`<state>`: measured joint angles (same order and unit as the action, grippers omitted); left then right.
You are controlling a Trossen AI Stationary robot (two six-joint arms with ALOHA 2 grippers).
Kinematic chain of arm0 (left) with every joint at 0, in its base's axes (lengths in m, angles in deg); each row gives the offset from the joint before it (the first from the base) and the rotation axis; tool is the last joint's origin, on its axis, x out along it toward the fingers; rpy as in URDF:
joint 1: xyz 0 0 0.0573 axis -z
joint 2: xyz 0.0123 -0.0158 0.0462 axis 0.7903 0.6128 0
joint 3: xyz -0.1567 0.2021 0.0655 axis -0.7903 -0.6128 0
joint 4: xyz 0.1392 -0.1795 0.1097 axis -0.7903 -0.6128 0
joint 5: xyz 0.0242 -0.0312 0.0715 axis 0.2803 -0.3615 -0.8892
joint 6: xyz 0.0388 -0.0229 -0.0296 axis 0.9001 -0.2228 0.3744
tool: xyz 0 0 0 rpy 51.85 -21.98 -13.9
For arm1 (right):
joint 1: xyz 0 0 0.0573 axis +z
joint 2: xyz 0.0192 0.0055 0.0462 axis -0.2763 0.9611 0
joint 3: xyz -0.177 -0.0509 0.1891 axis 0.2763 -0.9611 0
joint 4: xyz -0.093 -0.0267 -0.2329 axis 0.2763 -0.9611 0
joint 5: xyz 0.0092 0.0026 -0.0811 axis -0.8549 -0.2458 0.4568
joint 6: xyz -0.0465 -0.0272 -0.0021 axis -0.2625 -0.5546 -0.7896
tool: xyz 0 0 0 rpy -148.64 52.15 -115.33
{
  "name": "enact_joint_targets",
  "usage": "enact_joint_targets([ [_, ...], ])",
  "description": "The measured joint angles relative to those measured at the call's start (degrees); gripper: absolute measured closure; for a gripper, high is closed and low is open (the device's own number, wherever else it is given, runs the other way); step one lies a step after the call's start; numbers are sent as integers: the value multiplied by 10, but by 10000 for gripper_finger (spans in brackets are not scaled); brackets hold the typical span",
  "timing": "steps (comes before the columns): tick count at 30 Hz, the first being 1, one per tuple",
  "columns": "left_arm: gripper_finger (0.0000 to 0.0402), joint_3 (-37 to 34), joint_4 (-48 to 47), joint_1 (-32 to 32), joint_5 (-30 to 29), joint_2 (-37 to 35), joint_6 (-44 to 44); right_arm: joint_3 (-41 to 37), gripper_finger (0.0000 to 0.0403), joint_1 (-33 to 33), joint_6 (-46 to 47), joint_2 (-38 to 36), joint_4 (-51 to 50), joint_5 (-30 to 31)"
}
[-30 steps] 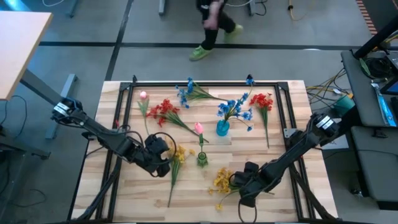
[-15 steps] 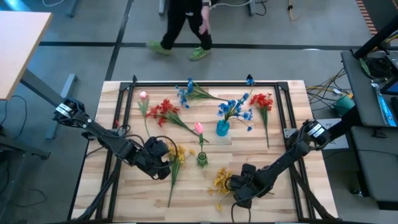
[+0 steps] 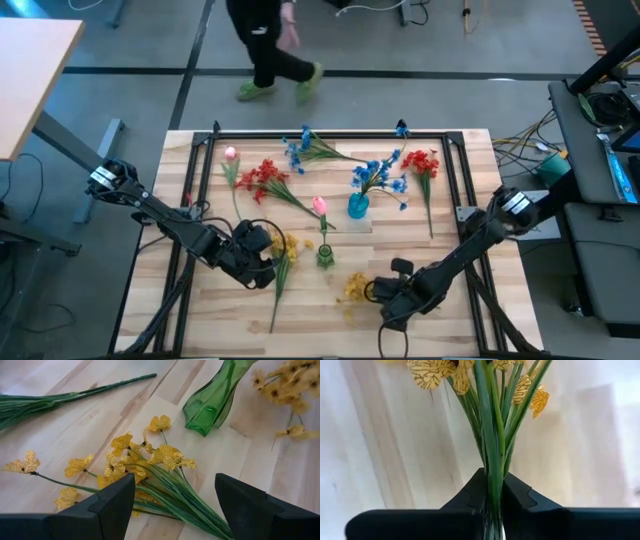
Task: Sort flowers into vase by color
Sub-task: Put the right yellow flowers into the green flower vase
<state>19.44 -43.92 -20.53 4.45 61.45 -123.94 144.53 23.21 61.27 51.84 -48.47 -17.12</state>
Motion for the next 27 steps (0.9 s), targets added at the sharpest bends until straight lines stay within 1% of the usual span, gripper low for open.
enact_joint_targets([
  [3,143,0,0,0,-3,0,-3,0,375,5,-19,-33,2,36],
  [6,143,0,1,0,-4,0,-5,-4,375,13,-45,-74,10,89],
  [10,143,0,4,0,-14,0,-5,-20,374,33,-96,-134,44,190],
  [13,143,0,7,0,-19,0,-5,-44,374,49,-153,-177,113,256],
  [15,143,0,7,0,-21,0,-5,-68,374,56,-209,-204,182,281],
  [18,143,0,9,0,-33,0,-5,-121,374,58,-310,-241,313,287],
  [22,143,0,14,0,-44,0,-5,-210,374,51,-455,-278,547,287],
  [25,143,0,25,0,-48,0,-4,-275,374,36,-551,-286,737,278],
  [27,143,0,32,0,-50,0,-4,-309,374,21,-603,-283,857,252],
])
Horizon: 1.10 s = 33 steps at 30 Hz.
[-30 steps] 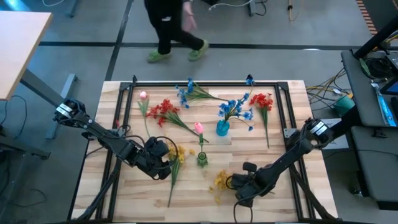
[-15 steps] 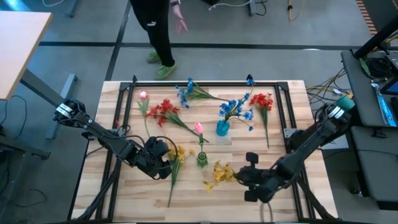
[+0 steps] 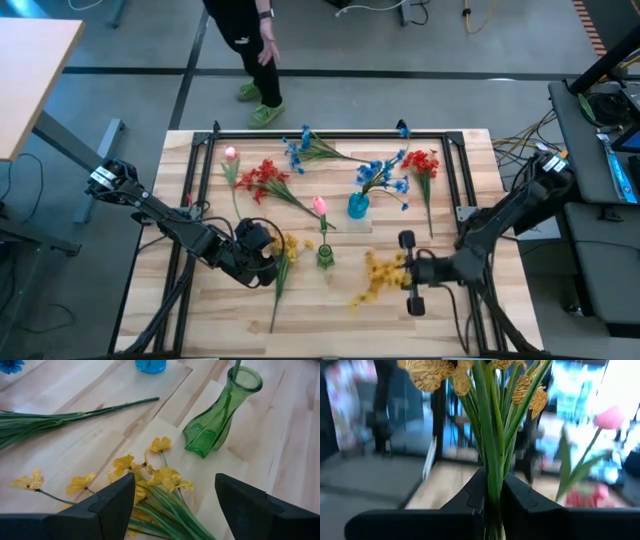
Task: Sort flowers into vase by color
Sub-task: Put the right yellow flowers into the green flower vase
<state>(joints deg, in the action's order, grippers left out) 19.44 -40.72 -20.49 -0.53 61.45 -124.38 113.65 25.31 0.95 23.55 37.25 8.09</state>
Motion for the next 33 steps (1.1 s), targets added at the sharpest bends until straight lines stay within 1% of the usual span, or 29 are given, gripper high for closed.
enact_joint_targets([
  [3,143,0,2,0,-5,0,0,-38,374,-25,-41,12,145,-51],
  [6,143,0,5,1,-13,0,0,-55,374,-53,-56,26,215,-99],
  [10,143,0,14,1,-15,0,0,-54,374,-79,-63,38,231,-105],
  [13,143,0,23,1,-15,0,0,-54,374,-93,-63,43,246,-132],
  [15,143,0,30,1,-14,0,0,-54,374,-104,-62,51,289,-150],
  [19,143,0,31,1,-14,0,0,-53,374,-127,-70,83,346,-150],
  [23,143,0,31,1,-14,0,0,-49,374,-152,-60,131,410,-150],
  [29,143,0,33,1,-15,0,0,-6,374,-159,-71,186,419,-150],
  [33,143,0,33,1,-14,0,0,17,374,-159,-79,210,418,-150],
])
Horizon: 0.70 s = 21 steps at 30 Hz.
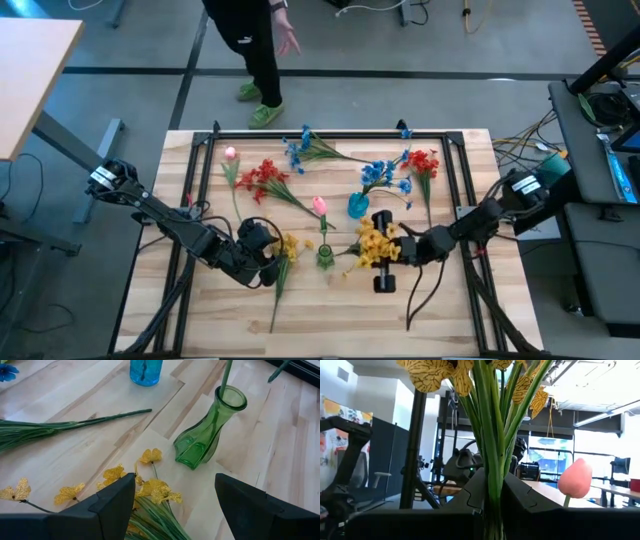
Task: Sort flowers into vase by color
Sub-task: Put the right yellow flowers into the green flower vase
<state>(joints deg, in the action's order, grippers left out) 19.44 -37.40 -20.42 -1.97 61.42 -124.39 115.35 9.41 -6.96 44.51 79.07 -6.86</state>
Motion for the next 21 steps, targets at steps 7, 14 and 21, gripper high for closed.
enact_joint_targets([
  [7,143,0,1,0,0,0,0,20,374,-9,-5,20,-6,37],
  [14,143,0,3,0,0,0,0,33,374,-19,32,26,-29,51],
  [21,143,0,3,0,0,0,0,62,374,-21,40,22,-114,50],
])
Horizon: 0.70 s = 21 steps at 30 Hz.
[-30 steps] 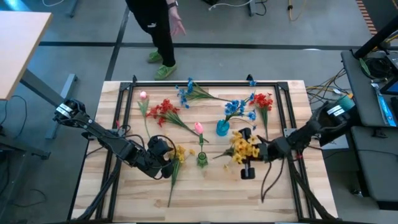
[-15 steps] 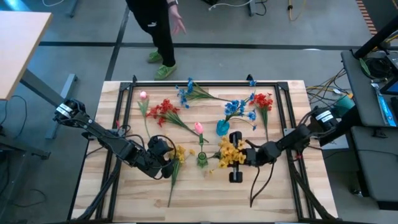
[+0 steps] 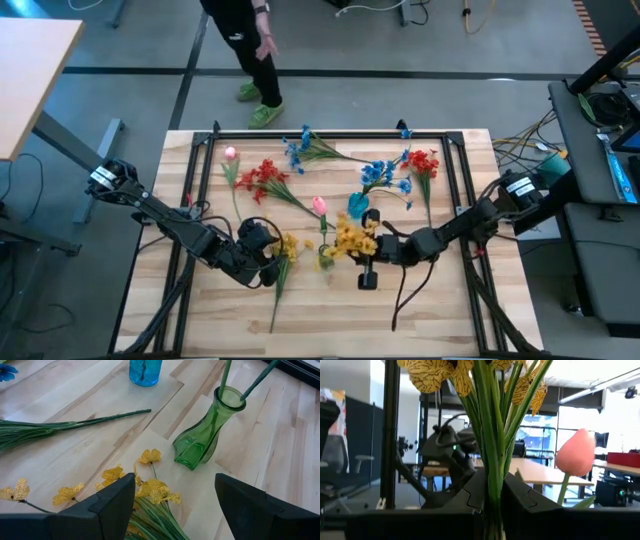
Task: Sort flowers into vase by color
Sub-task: Put the right yellow flowers into the green flower vase
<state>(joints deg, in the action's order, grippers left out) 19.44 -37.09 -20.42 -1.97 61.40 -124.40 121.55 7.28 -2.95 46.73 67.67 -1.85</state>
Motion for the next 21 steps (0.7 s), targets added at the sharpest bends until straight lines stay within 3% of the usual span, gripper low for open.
enact_joint_targets([
  [11,143,0,1,0,0,0,-2,18,368,-7,0,3,-46,32],
  [21,143,0,1,0,0,0,-4,18,310,-21,41,3,-81,32],
])
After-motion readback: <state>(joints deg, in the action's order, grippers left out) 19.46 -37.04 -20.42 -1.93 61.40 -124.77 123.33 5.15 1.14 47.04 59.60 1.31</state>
